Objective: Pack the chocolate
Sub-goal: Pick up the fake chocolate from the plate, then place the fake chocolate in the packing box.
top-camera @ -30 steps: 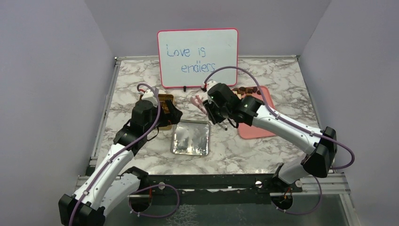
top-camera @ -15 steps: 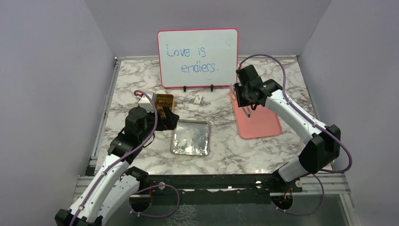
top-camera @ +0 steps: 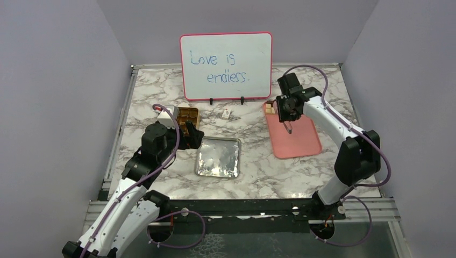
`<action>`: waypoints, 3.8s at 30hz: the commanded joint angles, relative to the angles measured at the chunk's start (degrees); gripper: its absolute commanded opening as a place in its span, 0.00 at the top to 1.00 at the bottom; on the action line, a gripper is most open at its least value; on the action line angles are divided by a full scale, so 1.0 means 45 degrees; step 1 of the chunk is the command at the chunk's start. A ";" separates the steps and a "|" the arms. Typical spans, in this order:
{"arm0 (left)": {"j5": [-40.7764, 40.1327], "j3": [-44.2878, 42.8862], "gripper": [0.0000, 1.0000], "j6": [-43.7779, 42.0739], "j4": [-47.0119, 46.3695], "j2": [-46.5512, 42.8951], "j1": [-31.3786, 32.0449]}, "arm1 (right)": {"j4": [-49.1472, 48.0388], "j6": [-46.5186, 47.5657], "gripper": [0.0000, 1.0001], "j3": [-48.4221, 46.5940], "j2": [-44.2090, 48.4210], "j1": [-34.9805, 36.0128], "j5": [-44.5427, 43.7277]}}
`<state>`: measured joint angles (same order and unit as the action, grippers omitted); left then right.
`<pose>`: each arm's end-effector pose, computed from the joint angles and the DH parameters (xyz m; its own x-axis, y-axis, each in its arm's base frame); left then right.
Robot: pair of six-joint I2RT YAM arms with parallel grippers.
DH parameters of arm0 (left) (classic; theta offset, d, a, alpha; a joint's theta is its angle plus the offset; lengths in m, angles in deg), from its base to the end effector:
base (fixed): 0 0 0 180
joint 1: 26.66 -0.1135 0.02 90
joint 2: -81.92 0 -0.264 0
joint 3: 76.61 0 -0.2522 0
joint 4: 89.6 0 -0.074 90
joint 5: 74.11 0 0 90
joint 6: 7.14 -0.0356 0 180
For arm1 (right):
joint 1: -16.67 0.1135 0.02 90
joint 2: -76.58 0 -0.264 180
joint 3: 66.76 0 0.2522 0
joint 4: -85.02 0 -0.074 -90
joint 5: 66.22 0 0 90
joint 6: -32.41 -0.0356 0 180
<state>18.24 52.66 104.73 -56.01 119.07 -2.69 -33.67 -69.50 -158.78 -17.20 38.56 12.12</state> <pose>0.1435 -0.0654 0.2947 -0.4545 -0.2052 -0.8668 0.2929 0.8845 -0.3630 0.3170 0.1196 0.2721 -0.8673 -0.1307 -0.4803 -0.1034 0.9912 -0.0828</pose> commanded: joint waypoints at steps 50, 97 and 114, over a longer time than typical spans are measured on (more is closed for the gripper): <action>-0.0265 0.0092 0.01 -0.0172 0.0079 -0.0420 -0.0054 | 0.0108 0.0572 0.73 0.0984 0.0069 -0.0311 0.0553; -0.2714 -0.3403 0.01 0.1010 0.0668 -0.3997 -0.0057 | -0.3790 -0.1049 0.73 -0.7049 -0.6164 0.8861 0.3387; -0.2925 -0.3224 0.01 0.0970 0.0757 -0.4274 -0.0066 | -0.3517 -0.0771 0.66 -0.9730 -0.8631 0.8905 0.3556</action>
<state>6.39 38.60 109.39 -52.97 100.38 -2.69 -49.67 -74.04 -199.76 -55.16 78.23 26.92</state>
